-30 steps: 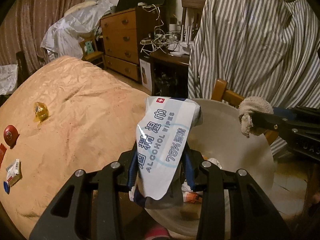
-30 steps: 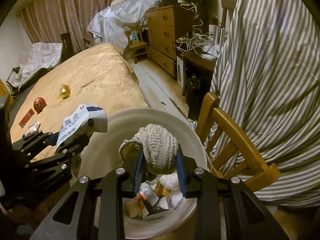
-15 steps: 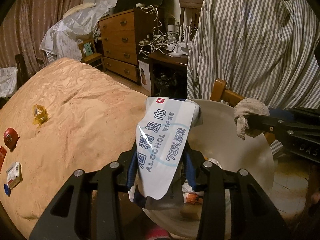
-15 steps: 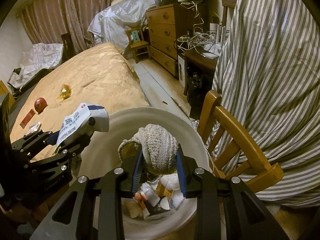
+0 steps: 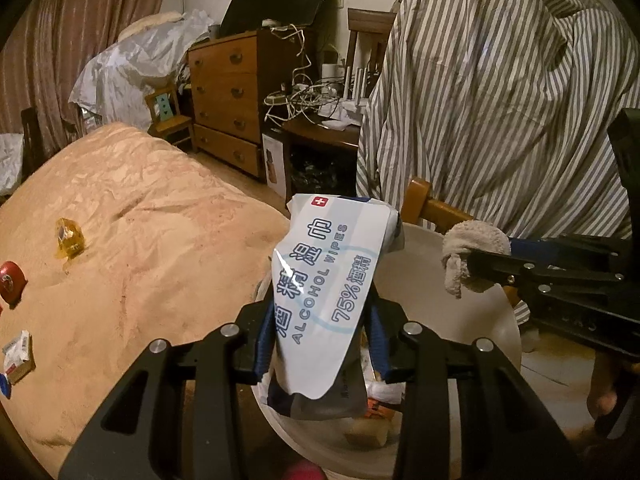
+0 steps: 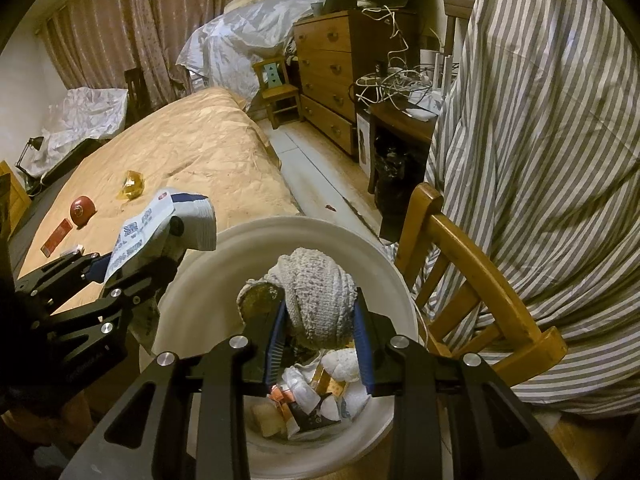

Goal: Collect trash
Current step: 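Open both tools to drop the wipes packet and sock into the bucket, then move both open tools back over the blue cap and white medicine box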

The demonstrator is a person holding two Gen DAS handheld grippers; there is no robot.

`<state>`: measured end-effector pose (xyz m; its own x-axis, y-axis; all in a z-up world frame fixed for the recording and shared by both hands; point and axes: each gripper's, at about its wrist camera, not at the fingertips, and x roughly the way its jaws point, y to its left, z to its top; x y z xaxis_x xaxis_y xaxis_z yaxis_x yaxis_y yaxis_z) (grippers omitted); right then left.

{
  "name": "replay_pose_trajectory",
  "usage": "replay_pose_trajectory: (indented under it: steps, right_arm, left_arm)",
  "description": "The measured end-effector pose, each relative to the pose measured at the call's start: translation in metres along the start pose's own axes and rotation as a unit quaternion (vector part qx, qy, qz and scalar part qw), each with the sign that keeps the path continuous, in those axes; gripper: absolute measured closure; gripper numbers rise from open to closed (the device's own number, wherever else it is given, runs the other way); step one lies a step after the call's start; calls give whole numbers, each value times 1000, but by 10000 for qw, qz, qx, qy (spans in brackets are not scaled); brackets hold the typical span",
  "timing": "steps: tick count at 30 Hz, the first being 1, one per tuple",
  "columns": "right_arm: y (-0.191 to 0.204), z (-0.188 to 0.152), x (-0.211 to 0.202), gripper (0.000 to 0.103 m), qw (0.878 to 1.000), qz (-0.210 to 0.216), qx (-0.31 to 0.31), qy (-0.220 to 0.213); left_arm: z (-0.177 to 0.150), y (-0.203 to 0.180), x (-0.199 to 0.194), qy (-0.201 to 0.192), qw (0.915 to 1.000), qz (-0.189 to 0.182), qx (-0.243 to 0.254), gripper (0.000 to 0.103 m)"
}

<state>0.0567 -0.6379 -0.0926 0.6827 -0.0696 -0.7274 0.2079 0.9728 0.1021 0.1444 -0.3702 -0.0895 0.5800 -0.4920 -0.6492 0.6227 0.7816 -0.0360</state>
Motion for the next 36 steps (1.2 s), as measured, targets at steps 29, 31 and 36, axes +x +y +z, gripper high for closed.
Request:
replay_pose_trajectory:
  steps: [29,31,36]
  right_arm:
    - [-8,-4,-10,52,9998,-32,132,-126]
    - [-8,-4,-10,52,9998,-24,132,-130]
    - [0,-5,-14,52,9997,45,104,-199]
  left_arm:
    - [-4,10,10,223,9985,-367,-353,39]
    - [-5,14,8,224,9984,-360,-367,39]
    - [-8,24,-1,172,9990,-250,-335,39]
